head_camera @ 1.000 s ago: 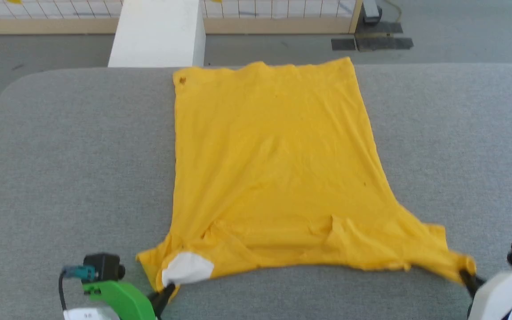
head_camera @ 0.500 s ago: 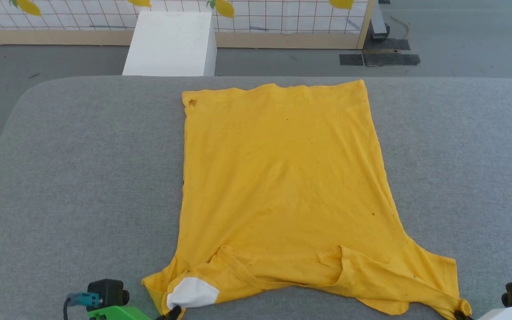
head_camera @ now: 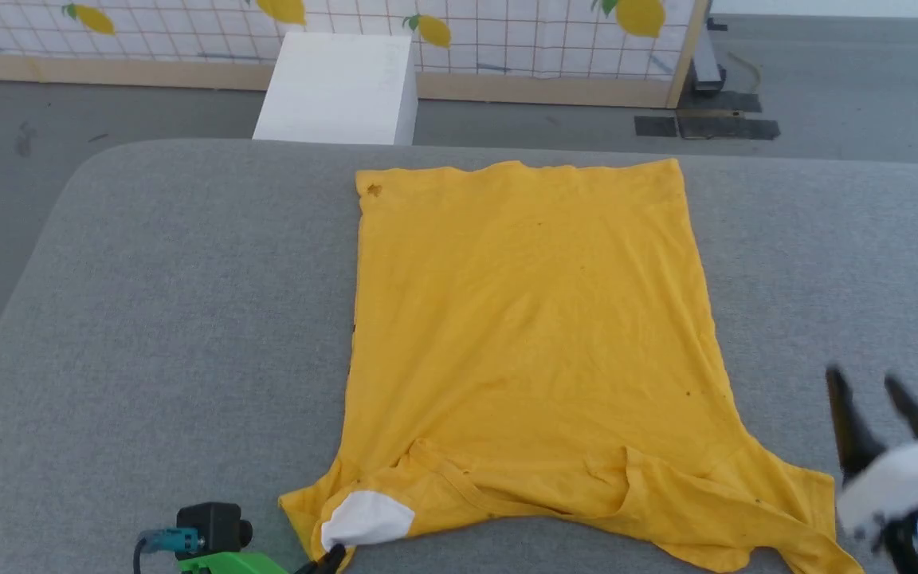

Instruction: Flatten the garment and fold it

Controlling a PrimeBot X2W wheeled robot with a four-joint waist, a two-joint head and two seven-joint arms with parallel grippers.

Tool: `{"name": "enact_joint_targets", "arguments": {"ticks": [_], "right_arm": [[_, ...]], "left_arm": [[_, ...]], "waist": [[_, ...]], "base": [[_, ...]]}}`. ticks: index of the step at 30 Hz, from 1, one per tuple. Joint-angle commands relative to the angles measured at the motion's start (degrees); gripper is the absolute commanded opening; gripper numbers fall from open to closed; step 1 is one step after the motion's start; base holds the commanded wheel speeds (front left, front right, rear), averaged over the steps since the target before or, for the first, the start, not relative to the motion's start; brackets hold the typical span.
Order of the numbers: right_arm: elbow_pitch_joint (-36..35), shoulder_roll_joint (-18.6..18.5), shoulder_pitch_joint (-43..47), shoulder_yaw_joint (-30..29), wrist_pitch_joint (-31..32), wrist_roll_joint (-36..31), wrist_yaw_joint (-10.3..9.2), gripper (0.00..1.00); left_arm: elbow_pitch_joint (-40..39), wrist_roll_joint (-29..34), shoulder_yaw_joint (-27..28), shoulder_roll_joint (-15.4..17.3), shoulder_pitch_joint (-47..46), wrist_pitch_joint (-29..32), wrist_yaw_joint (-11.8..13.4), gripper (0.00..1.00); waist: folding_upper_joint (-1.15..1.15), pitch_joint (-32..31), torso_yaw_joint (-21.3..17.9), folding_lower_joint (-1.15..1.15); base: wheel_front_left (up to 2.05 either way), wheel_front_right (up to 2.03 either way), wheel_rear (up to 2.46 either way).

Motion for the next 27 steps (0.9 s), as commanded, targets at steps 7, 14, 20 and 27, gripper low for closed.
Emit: {"name": "enact_joint_targets", "arguments": {"ticks": [7, 14, 20, 27], "right_arm": [[11.59, -1.56, -19.54, 1.29, -8.98, -1.21, -0.08, 1.00], [27.34, -6.46, -39.23, 0.37, -7.58, -3.11, -0.08, 1.00], [37.33, -10.80, -52.66, -0.39, -0.81, -7.01, -0.08, 1.00], [43.16, -13.38, -62.25, -4.12, 11.28, -13.22, -0.08, 1.00]], "left_arm": [[-1.84, 1.67, -1.13, -0.63, -3.36, -0.11, -0.77, 0.00], [-4.22, 2.57, -2.73, -1.97, -7.45, -0.28, -1.46, 0.00], [-6.30, 3.48, -4.44, -3.40, -10.09, -0.74, -2.02, 0.00], [-7.77, 3.92, -6.07, -5.09, -11.60, -2.00, -2.88, 0.00]], "waist": [[0.00, 6.42, 3.41, 0.01], [0.00, 14.81, 7.94, 0.01], [0.00, 21.15, 12.56, 0.01], [0.00, 26.43, 16.95, 0.01]], "base": [[0.00, 0.00, 0.00], [0.00, 0.00, 0.00], [0.00, 0.00, 0.00], [0.00, 0.00, 0.00]]}}
